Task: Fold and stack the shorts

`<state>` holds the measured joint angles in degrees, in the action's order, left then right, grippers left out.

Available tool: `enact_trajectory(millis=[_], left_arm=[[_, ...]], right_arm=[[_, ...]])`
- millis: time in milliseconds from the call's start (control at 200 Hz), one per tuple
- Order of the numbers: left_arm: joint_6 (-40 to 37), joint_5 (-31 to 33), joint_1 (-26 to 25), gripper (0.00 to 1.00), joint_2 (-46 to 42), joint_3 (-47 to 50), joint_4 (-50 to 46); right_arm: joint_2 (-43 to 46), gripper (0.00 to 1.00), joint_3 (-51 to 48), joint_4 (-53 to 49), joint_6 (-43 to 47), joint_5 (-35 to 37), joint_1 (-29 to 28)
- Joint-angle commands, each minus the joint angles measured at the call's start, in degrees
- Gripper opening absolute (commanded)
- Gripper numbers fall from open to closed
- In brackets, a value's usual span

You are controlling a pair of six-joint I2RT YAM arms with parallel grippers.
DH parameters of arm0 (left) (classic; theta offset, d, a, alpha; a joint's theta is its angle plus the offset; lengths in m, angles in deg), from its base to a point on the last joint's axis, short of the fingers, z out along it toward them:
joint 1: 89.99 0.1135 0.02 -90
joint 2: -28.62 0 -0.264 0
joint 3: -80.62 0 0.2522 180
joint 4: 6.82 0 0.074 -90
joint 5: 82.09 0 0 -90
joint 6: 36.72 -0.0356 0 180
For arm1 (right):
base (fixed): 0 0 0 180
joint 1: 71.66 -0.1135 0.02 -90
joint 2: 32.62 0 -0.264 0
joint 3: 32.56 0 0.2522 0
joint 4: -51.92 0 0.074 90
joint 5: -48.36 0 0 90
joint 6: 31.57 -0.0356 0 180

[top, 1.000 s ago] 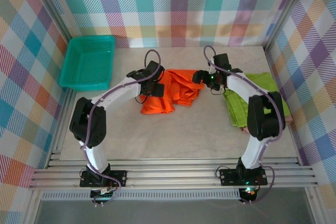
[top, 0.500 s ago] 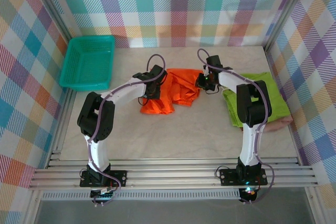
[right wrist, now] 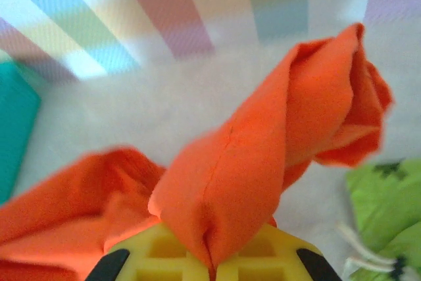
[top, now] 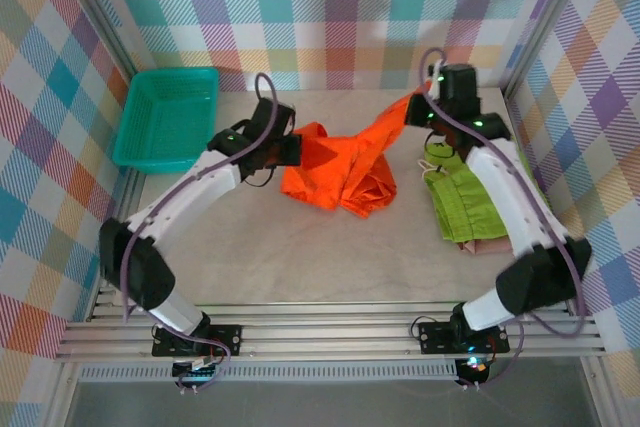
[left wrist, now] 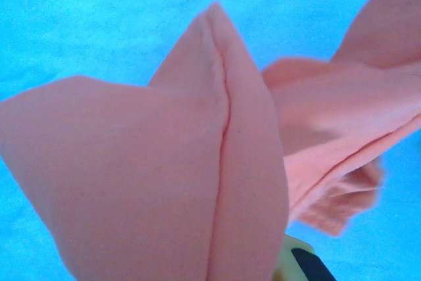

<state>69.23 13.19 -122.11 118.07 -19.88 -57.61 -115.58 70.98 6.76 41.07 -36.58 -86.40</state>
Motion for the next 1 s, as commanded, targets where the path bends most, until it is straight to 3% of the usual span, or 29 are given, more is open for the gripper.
enact_trajectory(millis=[0, 250, 395, 520, 655, 795, 995], left_arm=[[2.2, -10.5, 0.5, 0.0, -4.2, -2.7, 1.4], [7.4, -16.8, 3.5, 0.0, -8.4, -3.5, 1.1], [10.6, -21.0, 8.3, 0.02, -8.7, 3.7, 7.0], [10.4, -25.3, 13.2, 0.02, -2.4, 5.8, 11.3], [8.3, -28.8, 14.5, 0.0, 7.7, -2.7, 9.9], [12.0, -34.8, 13.1, 0.0, 15.7, -14.5, 11.4], [13.0, -34.5, 7.0, 0.0, 27.2, -41.7, 5.0]], right_arm=[[5.3, 0.0, 5.1, -5.1, 4.1, 4.1, -0.3], [5.1, 0.0, 17.5, -8.3, 5.4, 0.1, -3.4], [-2.0, 0.0, 24.7, -10.5, 9.9, 3.8, -11.1], [-6.5, 0.0, 26.8, -12.0, 13.9, 5.6, -19.5], [-6.3, 0.0, 24.5, -13.4, 13.7, 8.8, -21.6], [-1.6, 0.0, 21.7, -14.1, 16.1, 16.3, -21.6], [4.5, 0.0, 25.4, -15.3, 20.3, 23.7, -21.5]])
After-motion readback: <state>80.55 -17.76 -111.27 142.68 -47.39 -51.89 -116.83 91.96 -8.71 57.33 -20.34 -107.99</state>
